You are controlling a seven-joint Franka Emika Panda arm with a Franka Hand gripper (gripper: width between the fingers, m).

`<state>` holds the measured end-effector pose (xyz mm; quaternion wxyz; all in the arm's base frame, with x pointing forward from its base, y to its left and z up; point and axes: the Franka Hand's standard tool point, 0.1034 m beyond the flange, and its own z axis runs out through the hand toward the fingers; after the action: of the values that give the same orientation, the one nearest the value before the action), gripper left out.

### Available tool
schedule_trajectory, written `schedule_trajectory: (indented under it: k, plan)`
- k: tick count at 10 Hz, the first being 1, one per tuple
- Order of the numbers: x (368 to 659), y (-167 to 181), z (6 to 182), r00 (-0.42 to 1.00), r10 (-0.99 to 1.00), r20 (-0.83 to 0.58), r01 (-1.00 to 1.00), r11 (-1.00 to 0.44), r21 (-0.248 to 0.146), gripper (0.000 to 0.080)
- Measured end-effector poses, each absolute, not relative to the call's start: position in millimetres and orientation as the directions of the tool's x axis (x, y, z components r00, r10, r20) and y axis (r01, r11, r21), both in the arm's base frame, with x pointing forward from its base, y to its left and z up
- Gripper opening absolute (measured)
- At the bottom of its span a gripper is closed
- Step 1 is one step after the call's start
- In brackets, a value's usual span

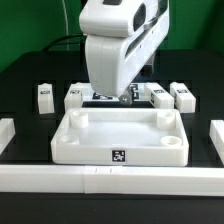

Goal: Assemble desk

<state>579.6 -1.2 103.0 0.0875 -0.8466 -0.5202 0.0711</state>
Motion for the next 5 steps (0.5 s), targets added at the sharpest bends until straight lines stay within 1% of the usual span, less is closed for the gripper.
schedule_trajectory:
  k: [5]
  plan:
    - [579.1, -1.3, 102.6, 0.448, 0.893, -0.030, 0.868, -0.443, -0.223, 0.0649]
